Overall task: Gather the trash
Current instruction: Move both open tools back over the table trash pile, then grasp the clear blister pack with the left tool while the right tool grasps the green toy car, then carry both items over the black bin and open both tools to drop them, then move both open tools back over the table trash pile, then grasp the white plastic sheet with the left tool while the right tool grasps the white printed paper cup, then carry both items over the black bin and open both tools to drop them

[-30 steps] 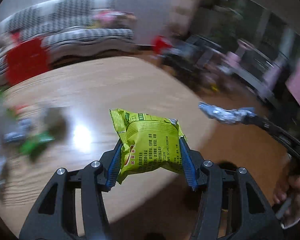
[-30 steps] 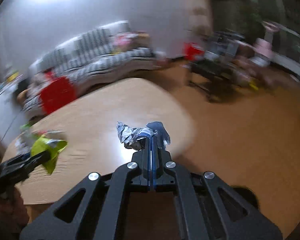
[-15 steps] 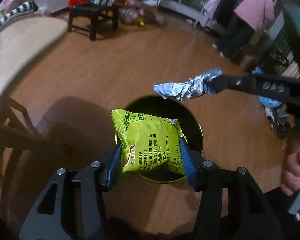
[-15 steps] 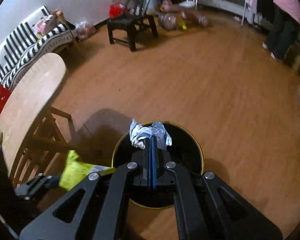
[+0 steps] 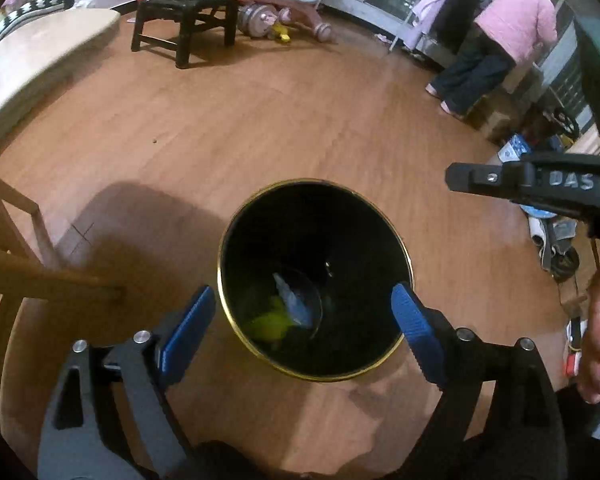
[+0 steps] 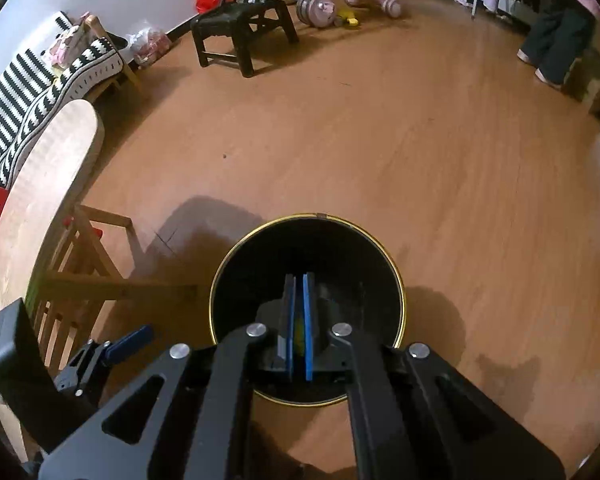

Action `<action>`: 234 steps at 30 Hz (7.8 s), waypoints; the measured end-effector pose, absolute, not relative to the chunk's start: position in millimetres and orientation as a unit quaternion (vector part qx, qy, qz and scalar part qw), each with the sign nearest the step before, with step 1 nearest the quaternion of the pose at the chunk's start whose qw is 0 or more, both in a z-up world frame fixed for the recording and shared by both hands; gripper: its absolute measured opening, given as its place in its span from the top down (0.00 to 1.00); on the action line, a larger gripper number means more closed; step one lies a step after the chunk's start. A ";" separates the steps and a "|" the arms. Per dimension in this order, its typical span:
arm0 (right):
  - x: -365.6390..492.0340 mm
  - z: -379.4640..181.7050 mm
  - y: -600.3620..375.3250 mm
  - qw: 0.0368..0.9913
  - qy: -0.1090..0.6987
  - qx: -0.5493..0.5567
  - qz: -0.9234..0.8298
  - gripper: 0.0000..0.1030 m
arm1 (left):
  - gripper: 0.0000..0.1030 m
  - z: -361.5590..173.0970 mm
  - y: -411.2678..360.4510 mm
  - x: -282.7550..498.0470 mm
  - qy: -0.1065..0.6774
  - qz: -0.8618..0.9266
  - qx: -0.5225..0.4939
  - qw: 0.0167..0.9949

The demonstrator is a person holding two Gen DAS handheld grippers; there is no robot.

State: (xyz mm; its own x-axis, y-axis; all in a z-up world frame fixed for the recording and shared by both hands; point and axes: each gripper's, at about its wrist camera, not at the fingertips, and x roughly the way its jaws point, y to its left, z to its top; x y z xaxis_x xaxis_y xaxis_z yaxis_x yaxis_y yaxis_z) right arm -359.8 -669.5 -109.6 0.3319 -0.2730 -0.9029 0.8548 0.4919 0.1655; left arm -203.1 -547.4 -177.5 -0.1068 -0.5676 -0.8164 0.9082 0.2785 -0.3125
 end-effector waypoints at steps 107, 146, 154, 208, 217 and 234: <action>-302.4 -90.9 -632.9 0.808 0.442 0.239 -0.308 0.22 | 0.82 -108.9 -471.7 -176.6 0.414 -0.576 0.175 0.683; -218.5 -27.6 -557.0 0.873 0.384 0.206 -0.219 0.09 | 0.10 -61.8 -384.9 -97.2 0.414 -0.494 0.096 0.758; -104.3 0.7 -429.5 0.912 0.379 0.136 -0.074 0.09 | 0.09 -37.1 -209.8 -19.0 0.408 -0.325 0.033 0.852; 50.7 -4.4 -306.4 0.920 0.380 0.087 -0.027 0.48 | 0.81 -25.8 -12.9 116.5 0.390 -0.141 -0.025 0.910; -38.4 2.4 -374.9 0.925 0.368 0.065 -0.070 0.48 | 0.81 -3.0 -95.7 67.5 0.370 -0.227 0.006 0.901; -270.1 -32.3 -585.7 0.855 0.381 0.180 -0.302 0.48 | 0.81 -47.3 -405.7 -124.7 0.378 -0.534 0.116 0.747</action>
